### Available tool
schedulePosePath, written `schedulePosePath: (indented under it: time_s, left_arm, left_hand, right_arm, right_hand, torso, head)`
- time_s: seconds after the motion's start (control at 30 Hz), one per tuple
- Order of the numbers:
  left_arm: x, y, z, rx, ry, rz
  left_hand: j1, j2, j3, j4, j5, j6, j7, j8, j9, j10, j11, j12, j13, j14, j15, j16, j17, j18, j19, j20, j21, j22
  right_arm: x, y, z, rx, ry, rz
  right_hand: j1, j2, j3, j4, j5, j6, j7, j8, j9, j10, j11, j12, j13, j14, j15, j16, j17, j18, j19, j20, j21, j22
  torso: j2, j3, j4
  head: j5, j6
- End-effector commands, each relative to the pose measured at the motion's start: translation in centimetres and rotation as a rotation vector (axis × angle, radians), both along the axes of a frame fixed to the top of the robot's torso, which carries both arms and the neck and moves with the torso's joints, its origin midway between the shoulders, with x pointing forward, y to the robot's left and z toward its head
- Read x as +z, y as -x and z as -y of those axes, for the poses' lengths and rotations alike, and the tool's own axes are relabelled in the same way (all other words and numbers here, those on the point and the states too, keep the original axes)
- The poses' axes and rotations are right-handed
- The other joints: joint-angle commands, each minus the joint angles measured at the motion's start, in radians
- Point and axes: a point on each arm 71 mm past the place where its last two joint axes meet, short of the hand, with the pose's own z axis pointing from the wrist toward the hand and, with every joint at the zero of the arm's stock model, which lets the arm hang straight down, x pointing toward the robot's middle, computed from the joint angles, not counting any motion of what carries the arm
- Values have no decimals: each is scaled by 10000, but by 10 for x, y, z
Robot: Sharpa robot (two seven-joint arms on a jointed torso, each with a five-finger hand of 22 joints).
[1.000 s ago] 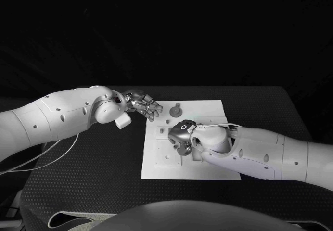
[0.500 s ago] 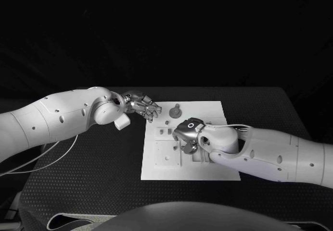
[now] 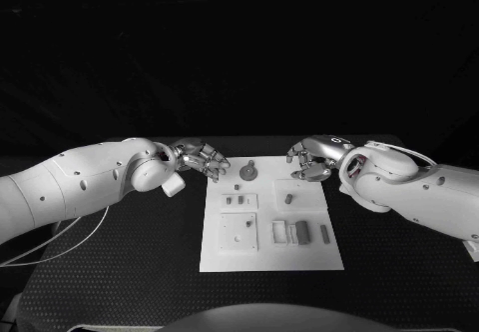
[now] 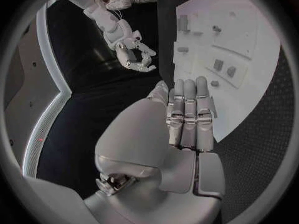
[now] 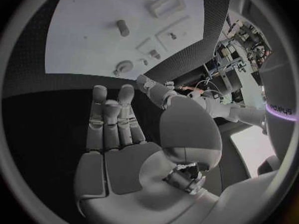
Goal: Assemble the parts on the task board
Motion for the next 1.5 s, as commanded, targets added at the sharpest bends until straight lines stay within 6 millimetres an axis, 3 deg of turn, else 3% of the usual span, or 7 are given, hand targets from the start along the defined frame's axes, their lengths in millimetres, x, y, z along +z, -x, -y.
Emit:
schedulePosePath:
  time_s: [0.03,0.1,0.2,0.43,0.87,1.17,1.5]
  left_arm:
    - [6,-4,1,294,505,745]
    - [6,-4,1,257,510,754]
    - [6,-4,3,207,474,749]
    - [7,-4,5,160,515,956]
    - [8,-6,6,286,582,1164]
    - [8,-6,6,292,554,1126]
    - [8,-6,7,263,544,1089]
  left_hand:
    - [77,-219,89,44,4,-71,28,-34,-8,-92,7,5,-26,-30,39,-61,-27,157,-32,52,-12,-53]
    - [80,-321,104,81,4,-78,30,-34,-9,-100,13,7,-40,-29,48,-72,-42,155,-30,63,-11,-83]
    - [16,-411,123,113,4,-95,46,-39,-11,-120,28,5,-62,-30,61,-86,-61,153,-23,76,-8,-121]
    - [-276,-491,173,124,-1,-114,76,-38,-9,-162,77,7,-105,-30,80,-105,-92,158,-11,93,-2,-190]
    - [-555,-449,308,119,1,-115,91,-22,1,-160,74,23,-135,-28,79,-112,-115,173,-7,96,3,-256]
    - [-632,-449,355,118,0,-139,100,-29,0,-180,82,16,-149,-24,78,-110,-121,178,0,95,8,-273]
    - [-702,-452,414,114,0,-190,121,-47,-4,-233,103,4,-172,-25,77,-108,-127,181,1,95,11,-293]
  right_arm:
    - [1,2,1,463,-41,233]
    - [-1,1,3,562,468,331]
    - [-7,-1,1,738,1434,264]
    - [-30,0,-5,935,2155,15]
    - [-61,4,-15,1177,3009,-330]
    - [-72,8,-18,1306,3102,-682]
    - [-74,10,-25,1493,2759,-511]
  right_hand:
    - [28,-152,-22,-28,15,-210,115,-70,-111,-1900,378,-1637,-1158,133,181,-100,-96,-10,16,10,-73,63]
    - [-13,-299,-44,48,16,-313,-63,-79,-187,-2046,661,-2692,-1846,166,422,-124,-129,-10,49,8,-118,62]
    - [-63,-475,-112,206,13,-435,-185,-81,-301,-2084,853,-3784,-2561,154,616,-146,-169,-11,45,34,-210,57]
    - [-32,-688,-241,600,2,-550,-311,-14,-511,-1847,830,-4883,-3359,230,583,-175,-257,-10,114,26,-315,76]
    - [188,-536,-359,532,8,-444,-285,163,-665,-1361,721,-5296,-3705,313,477,-200,-314,-10,174,5,-400,111]
    - [272,-253,-382,451,9,-200,-137,360,-723,-1064,876,-5480,-3851,301,623,-187,-322,-10,214,10,-462,131]
    - [289,682,-500,-152,20,480,-129,762,-741,-49,628,-5344,-3728,485,382,-153,-350,-10,408,-53,-482,162]
  torso:
    - [-29,2,-41]
    - [-49,11,-67]
    - [-49,21,-71]
    - [-59,20,-70]
    - [-39,-9,-40]
    - [-46,-12,-54]
    - [-46,1,-54]
  head:
    - [-34,108]
    - [-16,122]
    - [-29,139]
    - [-65,151]
    - [-57,88]
    - [-129,14]
    - [-129,-10]
